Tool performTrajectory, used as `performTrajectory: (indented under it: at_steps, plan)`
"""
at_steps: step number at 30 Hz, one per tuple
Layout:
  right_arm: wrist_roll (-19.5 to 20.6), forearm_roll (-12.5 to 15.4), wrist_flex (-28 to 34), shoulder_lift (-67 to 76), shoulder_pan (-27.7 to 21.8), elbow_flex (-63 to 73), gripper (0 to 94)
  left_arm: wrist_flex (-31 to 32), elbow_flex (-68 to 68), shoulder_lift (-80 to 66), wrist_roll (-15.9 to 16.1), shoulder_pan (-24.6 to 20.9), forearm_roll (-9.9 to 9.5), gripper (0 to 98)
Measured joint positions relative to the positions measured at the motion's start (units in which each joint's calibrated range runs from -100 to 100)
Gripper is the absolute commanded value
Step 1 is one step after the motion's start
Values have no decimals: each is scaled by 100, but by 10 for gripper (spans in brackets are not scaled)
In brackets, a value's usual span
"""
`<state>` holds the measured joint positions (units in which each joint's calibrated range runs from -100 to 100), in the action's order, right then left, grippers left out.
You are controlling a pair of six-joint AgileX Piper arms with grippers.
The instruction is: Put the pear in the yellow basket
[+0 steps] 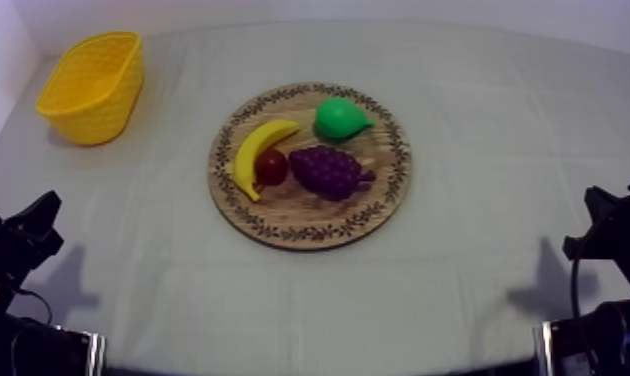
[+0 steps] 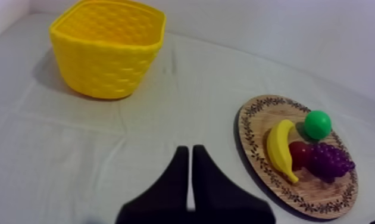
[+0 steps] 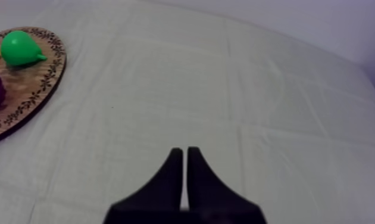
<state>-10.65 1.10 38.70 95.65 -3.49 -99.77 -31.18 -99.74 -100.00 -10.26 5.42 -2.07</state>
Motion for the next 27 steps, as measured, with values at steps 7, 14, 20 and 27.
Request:
performTrajectory:
  at_steps: [7, 14, 20, 27]
  plan:
    - [0, 0, 0, 0, 0, 0, 4, 0, 0, 0, 0, 0, 0, 1]
    - [6, 0, 0, 0, 0, 0, 4, 0, 0, 0, 8, 0, 0, 1]
    - [3, 0, 0, 0, 0, 0, 4, -27, 0, 0, -99, 0, 0, 1]
    - [-3, 0, 0, 0, 0, 0, 4, -346, 109, 49, 56, -11, -6, 1]
